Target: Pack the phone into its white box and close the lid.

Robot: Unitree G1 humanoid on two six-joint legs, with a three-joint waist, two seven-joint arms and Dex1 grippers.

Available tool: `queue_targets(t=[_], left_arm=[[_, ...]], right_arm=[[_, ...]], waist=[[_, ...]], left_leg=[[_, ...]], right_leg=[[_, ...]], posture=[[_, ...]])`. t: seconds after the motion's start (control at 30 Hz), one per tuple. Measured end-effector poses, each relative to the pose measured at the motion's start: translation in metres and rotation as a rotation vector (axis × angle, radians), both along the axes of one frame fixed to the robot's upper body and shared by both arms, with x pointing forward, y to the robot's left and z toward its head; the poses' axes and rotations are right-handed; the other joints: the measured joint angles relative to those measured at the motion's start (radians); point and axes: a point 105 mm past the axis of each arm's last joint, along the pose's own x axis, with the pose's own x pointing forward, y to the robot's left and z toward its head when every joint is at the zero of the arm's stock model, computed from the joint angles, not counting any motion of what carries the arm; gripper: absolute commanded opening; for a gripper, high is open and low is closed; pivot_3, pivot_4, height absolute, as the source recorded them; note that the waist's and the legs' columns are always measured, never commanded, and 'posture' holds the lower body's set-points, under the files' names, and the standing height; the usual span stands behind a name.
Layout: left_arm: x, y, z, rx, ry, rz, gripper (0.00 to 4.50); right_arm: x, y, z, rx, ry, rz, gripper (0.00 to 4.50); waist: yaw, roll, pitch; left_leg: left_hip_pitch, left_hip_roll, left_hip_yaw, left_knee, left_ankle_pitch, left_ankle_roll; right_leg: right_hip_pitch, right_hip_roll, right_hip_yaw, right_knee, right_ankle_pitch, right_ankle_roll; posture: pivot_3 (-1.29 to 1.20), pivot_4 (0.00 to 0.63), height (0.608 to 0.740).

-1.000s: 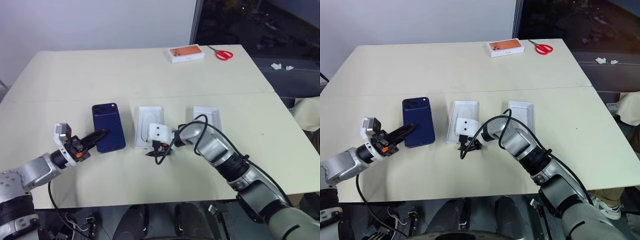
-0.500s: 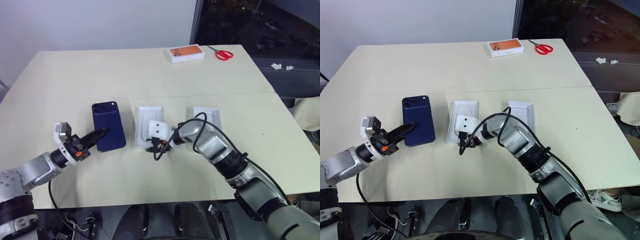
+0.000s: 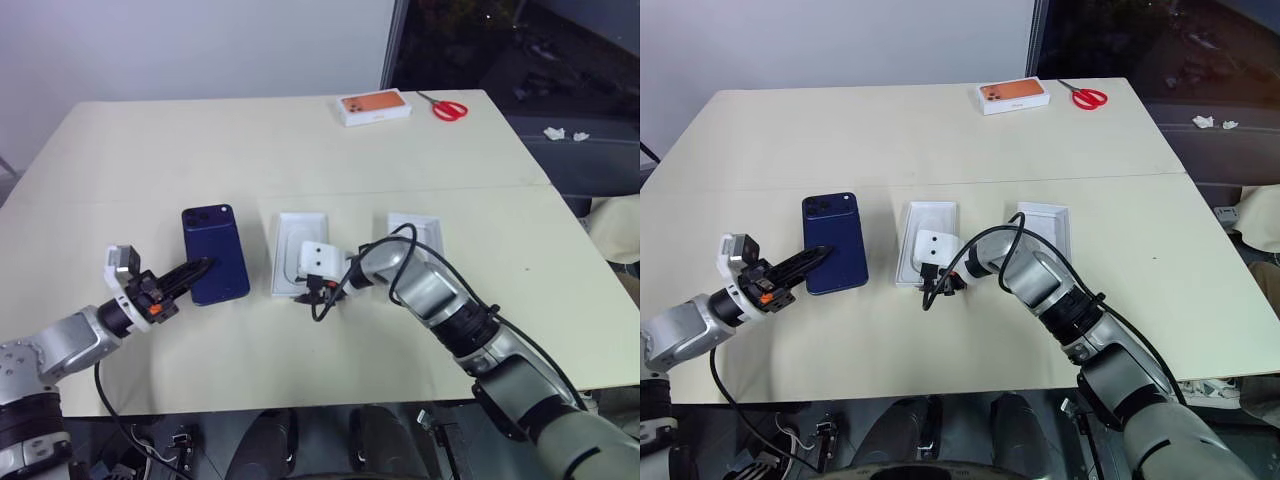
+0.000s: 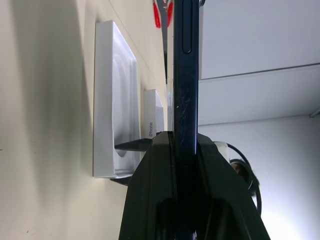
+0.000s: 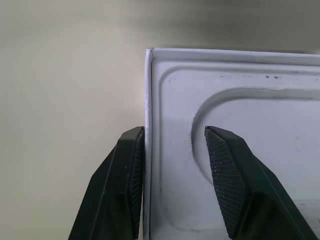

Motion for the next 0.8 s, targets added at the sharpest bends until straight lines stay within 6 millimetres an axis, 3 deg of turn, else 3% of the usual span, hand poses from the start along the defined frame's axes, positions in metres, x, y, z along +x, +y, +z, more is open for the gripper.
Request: queue_targets(t=[0.43,0.8], left_arm=[[0.000,0.002,0.004,0.004,-0.006,0.000,0.00],[0.001,0.001,0.000,0.015,0.018,-0.013,0.00]], right_arm=[[-0.026,-0.014,-0.005,0.020,0.072,0.018,2.00],[-0.045,-0.027,-0.008,-0.001,0.093,0.210,2.00]], waist=[[0.017,0.000,0.000],[0.017,0.000,0.000]], left_leg=[[0.000,0.000,0.000,0.000,-0.001,0.002],[0.000,0.000,0.000,0.000,-0.001,0.002]], right_leg=[[0.000,0.000,0.000,-0.001,0.000,0.000],[0.001,0.000,0.000,-0.001,0.000,0.000]], posture=[[0.00,0.150,0.740],[0.00,0.150,0.740]])
